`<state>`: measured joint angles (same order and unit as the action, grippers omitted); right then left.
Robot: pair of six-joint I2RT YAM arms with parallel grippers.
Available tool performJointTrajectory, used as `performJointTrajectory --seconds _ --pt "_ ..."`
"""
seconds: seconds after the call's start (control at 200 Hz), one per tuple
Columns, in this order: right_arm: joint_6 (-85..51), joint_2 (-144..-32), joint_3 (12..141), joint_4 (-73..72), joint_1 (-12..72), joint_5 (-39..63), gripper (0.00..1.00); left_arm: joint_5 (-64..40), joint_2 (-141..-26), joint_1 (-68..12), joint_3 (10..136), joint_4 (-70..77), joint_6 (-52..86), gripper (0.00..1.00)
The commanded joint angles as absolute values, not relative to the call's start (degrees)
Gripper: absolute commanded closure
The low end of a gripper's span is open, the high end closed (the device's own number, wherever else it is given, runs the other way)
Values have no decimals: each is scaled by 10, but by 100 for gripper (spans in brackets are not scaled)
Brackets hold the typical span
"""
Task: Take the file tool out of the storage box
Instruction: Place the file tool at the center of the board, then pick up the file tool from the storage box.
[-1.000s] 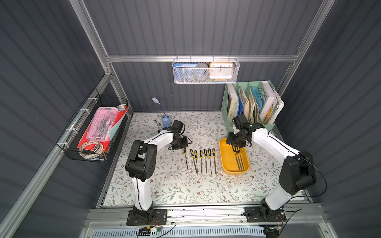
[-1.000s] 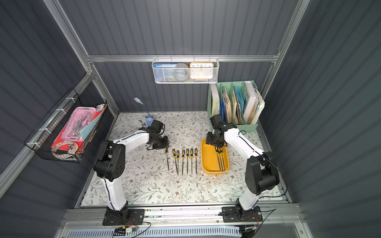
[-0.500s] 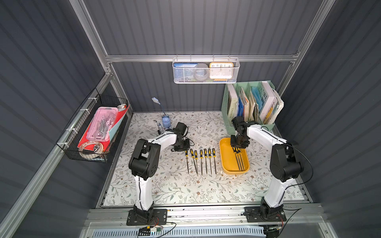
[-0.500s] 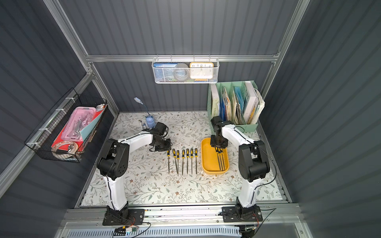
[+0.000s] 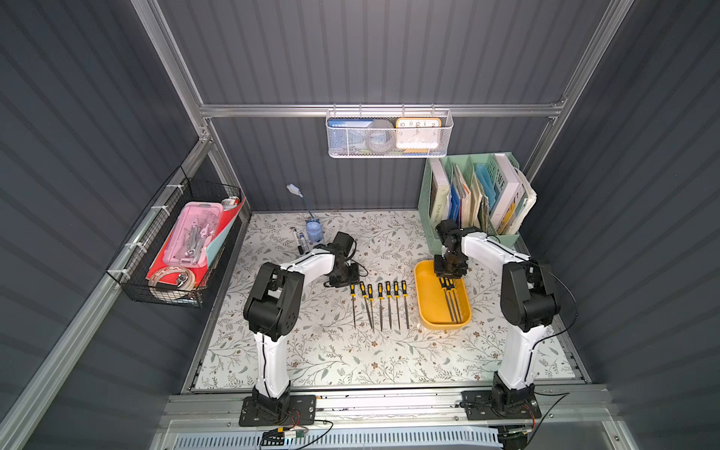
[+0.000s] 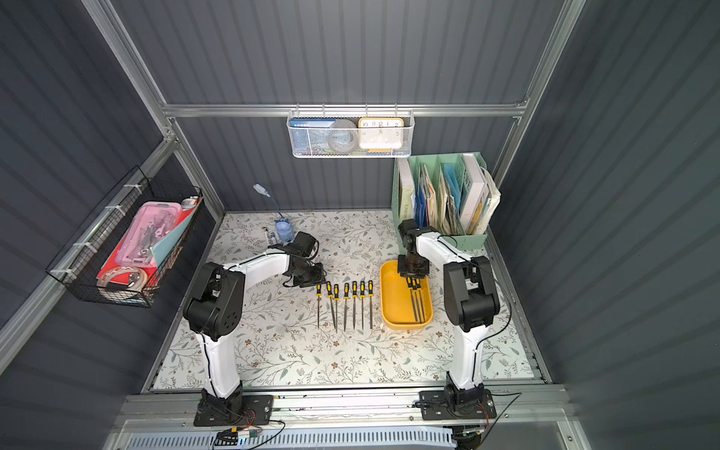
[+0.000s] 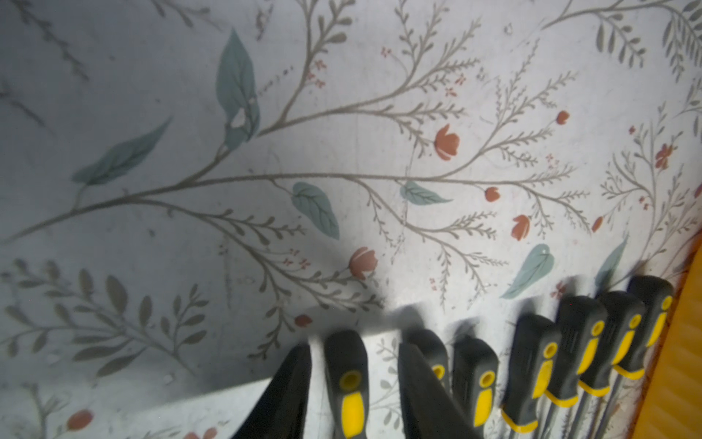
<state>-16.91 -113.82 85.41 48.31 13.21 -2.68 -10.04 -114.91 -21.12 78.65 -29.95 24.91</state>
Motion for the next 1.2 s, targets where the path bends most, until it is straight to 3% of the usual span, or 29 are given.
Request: performJointTrajectory --seconds 0.0,0.595,0.725,0.811,1.001,1.196 --pt "-158 -1148 868 480 132 -2 65 -81 -1131 -212 806 -328 251 56" --pt "-139 -1169 832 471 140 15 70 -92 -1104 -213 871 -354 243 54" --pt "-146 -1172 824 470 145 22 90 -93 -1105 -213 890 -360 240 54" --pt "-149 -1171 824 470 145 30 96 -102 -1102 -212 898 -359 239 54" --pt "-141 -1104 832 460 144 91 100 -186 -1064 -202 899 -306 233 54" --pt "-127 -974 791 353 133 314 100 -403 -1018 -180 882 -179 234 53"
